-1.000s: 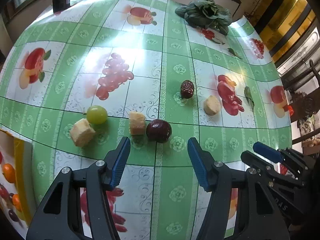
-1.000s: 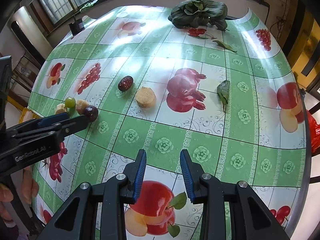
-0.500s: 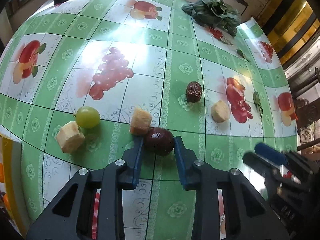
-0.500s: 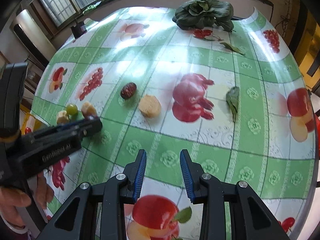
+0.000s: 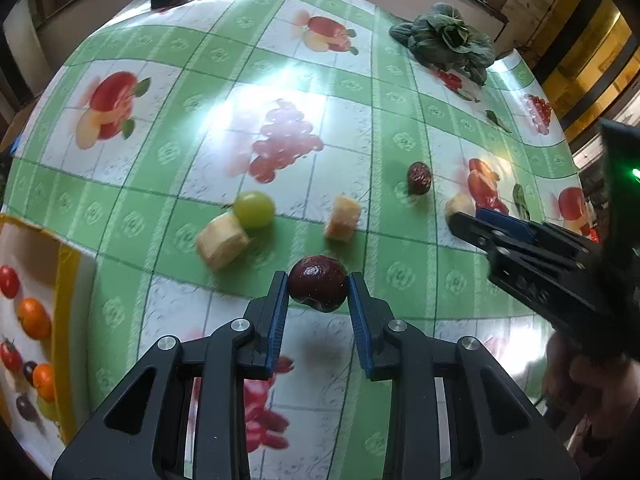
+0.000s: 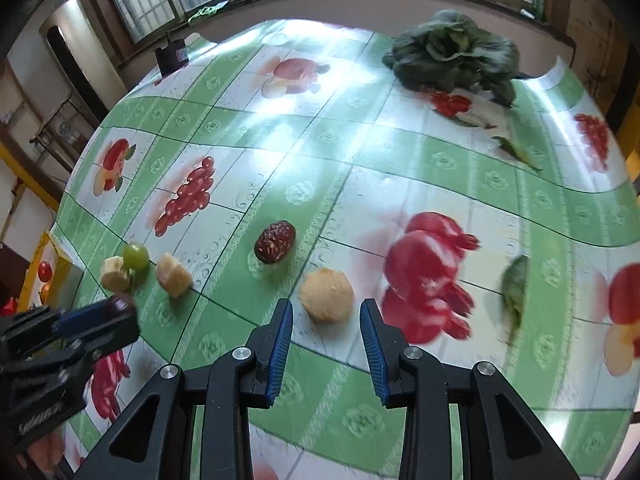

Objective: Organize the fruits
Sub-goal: 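Grasp another dark red plum with left tool while right tool grasps round cheese slice, then carry plum in left tool while right tool carries cheese slice to tray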

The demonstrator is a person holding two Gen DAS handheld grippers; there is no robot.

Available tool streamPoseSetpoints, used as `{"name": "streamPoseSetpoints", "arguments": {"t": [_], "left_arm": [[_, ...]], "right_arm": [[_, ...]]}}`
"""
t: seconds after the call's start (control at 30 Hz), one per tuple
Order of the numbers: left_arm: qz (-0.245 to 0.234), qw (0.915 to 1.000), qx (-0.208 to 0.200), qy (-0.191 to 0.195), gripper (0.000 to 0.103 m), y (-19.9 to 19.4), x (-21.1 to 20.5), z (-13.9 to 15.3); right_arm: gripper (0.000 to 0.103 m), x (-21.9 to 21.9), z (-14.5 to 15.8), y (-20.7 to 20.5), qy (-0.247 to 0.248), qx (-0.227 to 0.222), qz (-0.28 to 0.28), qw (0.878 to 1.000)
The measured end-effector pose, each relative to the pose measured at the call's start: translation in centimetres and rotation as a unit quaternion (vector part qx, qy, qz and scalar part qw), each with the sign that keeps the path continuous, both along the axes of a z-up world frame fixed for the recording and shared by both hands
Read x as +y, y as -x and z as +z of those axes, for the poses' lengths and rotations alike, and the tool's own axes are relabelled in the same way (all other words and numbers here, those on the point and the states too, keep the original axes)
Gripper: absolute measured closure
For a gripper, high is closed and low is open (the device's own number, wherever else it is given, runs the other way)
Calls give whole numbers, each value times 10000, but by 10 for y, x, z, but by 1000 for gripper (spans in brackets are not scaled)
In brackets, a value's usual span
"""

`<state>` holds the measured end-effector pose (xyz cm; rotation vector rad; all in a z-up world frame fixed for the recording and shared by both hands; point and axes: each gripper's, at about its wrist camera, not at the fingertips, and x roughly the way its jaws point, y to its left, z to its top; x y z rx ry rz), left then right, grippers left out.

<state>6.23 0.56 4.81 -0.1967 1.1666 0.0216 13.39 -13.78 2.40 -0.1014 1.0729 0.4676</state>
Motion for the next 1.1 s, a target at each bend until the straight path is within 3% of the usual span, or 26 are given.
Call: {"name": "streamPoseSetpoints", "arguments": {"t": [0.03, 0.1, 0.2, 0.37, 0.47, 0.6, 0.63, 0.7, 0.87, 1.03, 1.1], "left_arm": [[13, 10000, 8, -31, 74, 2, 1, 1], [33, 9999, -5, -97, 74, 8, 3, 3], [38, 9999, -42, -163, 74, 16, 5, 7], [-29, 9998, -57, -187, 74, 30, 2, 12], [-111, 9998, -77, -177, 74, 36, -3, 15], [-201, 9996, -125, -148, 74, 44, -7, 19], [-212, 9996, -136, -155, 74, 46, -7, 20], [-216, 9996, -139, -136, 74, 50, -7, 21], [-183, 9997, -113, -137, 74, 58, 0, 21], [-149, 9997, -121, -178, 74, 65, 7, 23], [-129, 9997, -117, -181, 74, 69, 11, 25]], "right_arm": [[70, 2, -3, -2, -28, 93, 43, 9999], [83, 4, -5, -1, 91, 62, -11, 9999], [84, 1, -3, 4, 101, 178, -26, 9998], [93, -11, 26, 32, 66, -151, -48, 9999], [93, -18, 39, 51, -62, -232, -25, 9997], [91, -25, 34, 61, -18, -181, -195, 9996], [88, -28, 32, 61, -71, -147, -244, 9996], [73, -31, 28, 64, -192, -88, -267, 9994], [62, -25, 22, 68, -267, -74, -287, 9992], [62, -9, -1, 53, 15, 17, -171, 9999], [77, -7, -9, 51, 146, 64, -224, 9996]]}}
